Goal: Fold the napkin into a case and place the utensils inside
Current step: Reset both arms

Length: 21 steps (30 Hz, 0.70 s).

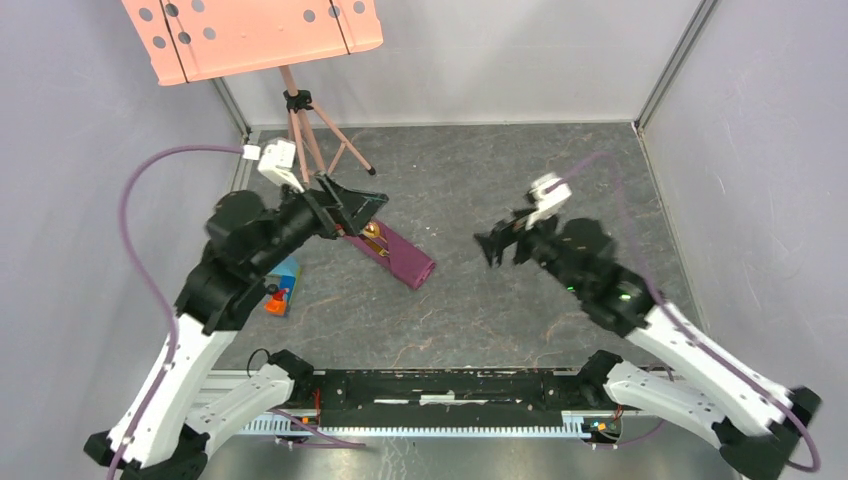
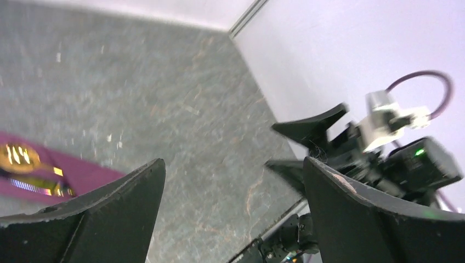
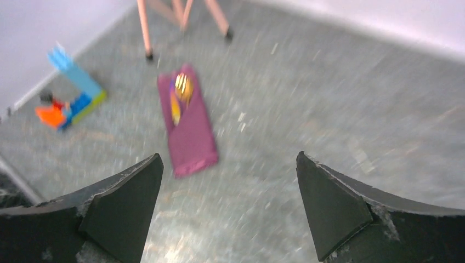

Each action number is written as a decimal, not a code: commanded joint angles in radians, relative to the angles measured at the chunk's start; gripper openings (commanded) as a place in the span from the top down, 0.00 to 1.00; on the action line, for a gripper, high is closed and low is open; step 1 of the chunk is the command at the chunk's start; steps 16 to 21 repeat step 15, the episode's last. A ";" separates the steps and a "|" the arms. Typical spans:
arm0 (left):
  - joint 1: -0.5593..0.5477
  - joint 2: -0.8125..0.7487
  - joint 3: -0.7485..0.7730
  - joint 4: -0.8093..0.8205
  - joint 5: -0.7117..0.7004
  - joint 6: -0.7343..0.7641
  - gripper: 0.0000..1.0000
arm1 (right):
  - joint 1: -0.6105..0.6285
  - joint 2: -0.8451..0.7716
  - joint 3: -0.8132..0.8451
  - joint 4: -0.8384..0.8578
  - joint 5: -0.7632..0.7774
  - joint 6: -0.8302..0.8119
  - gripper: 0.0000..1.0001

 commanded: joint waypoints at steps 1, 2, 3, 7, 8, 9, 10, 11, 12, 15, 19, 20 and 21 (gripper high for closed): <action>0.000 -0.085 0.116 0.045 0.090 0.238 0.00 | -0.002 -0.132 0.277 -0.279 0.199 -0.224 0.02; 0.000 -0.098 0.135 0.041 0.093 0.256 0.00 | -0.002 -0.148 0.320 -0.295 0.216 -0.241 0.02; 0.000 -0.113 0.146 0.040 0.095 0.268 0.00 | -0.002 -0.158 0.370 -0.310 0.230 -0.245 0.02; 0.000 -0.163 0.184 0.038 0.107 0.314 0.00 | -0.002 -0.203 0.466 -0.317 0.260 -0.296 0.02; 0.000 -0.173 0.188 0.033 0.107 0.324 0.00 | -0.002 -0.209 0.474 -0.314 0.265 -0.305 0.02; 0.000 -0.181 0.195 0.027 0.105 0.336 0.00 | -0.003 -0.219 0.479 -0.313 0.267 -0.313 0.02; 0.000 -0.190 0.201 0.019 0.099 0.345 0.00 | -0.003 -0.229 0.476 -0.303 0.263 -0.320 0.02; 0.000 -0.196 0.206 0.009 0.093 0.351 0.00 | -0.002 -0.246 0.464 -0.288 0.259 -0.323 0.02; -0.001 -0.201 0.211 0.001 0.083 0.355 0.00 | -0.002 -0.261 0.448 -0.268 0.263 -0.319 0.02; 0.000 -0.210 0.214 -0.017 0.072 0.354 0.00 | -0.002 -0.294 0.393 -0.221 0.289 -0.300 0.02; 0.000 -0.210 0.214 -0.017 0.072 0.354 0.00 | -0.002 -0.294 0.393 -0.221 0.289 -0.300 0.02; 0.000 -0.210 0.214 -0.017 0.072 0.354 0.00 | -0.002 -0.294 0.393 -0.221 0.289 -0.300 0.02; 0.000 -0.210 0.214 -0.017 0.072 0.354 0.00 | -0.002 -0.294 0.393 -0.221 0.289 -0.300 0.02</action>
